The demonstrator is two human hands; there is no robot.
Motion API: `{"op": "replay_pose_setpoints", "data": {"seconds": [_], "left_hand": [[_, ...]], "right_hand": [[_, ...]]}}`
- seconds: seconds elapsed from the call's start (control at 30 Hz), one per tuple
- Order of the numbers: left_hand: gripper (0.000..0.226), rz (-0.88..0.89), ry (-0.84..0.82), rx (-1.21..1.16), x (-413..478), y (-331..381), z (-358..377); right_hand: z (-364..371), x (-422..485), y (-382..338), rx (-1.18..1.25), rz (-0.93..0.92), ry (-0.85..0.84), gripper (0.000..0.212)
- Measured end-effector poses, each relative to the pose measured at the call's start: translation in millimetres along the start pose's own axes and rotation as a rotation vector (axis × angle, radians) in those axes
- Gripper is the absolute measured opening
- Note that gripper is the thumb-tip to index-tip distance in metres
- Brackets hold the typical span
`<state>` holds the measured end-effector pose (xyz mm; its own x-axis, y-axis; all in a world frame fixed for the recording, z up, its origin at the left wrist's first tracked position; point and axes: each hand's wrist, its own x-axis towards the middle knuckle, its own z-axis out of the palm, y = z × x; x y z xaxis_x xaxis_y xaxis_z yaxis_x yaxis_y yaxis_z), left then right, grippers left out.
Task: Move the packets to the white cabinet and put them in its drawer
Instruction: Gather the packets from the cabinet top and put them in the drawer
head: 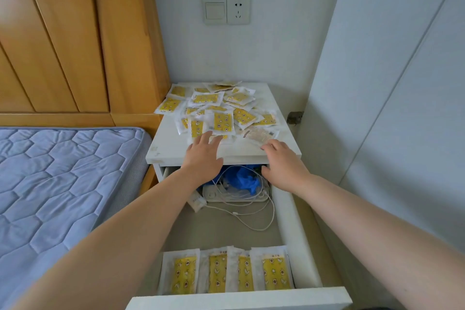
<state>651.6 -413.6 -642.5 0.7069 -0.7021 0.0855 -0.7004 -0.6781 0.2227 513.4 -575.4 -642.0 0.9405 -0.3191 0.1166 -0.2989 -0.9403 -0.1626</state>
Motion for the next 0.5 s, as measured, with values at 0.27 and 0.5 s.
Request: {"op": "replay_pose_setpoints", "data": {"seconds": [0.27,0.5], "left_hand": [[0.061,-0.127,0.021,0.072,46.1,-44.3,12.9],[0.064,0.062,-0.007,0.148,57.7,-64.0,26.2]], "right_hand": [[4.2,51.3,1.6,0.031,0.019,-0.002,0.05],[-1.7,115.9,1.8,0.219,0.154,0.023,0.054]]}}
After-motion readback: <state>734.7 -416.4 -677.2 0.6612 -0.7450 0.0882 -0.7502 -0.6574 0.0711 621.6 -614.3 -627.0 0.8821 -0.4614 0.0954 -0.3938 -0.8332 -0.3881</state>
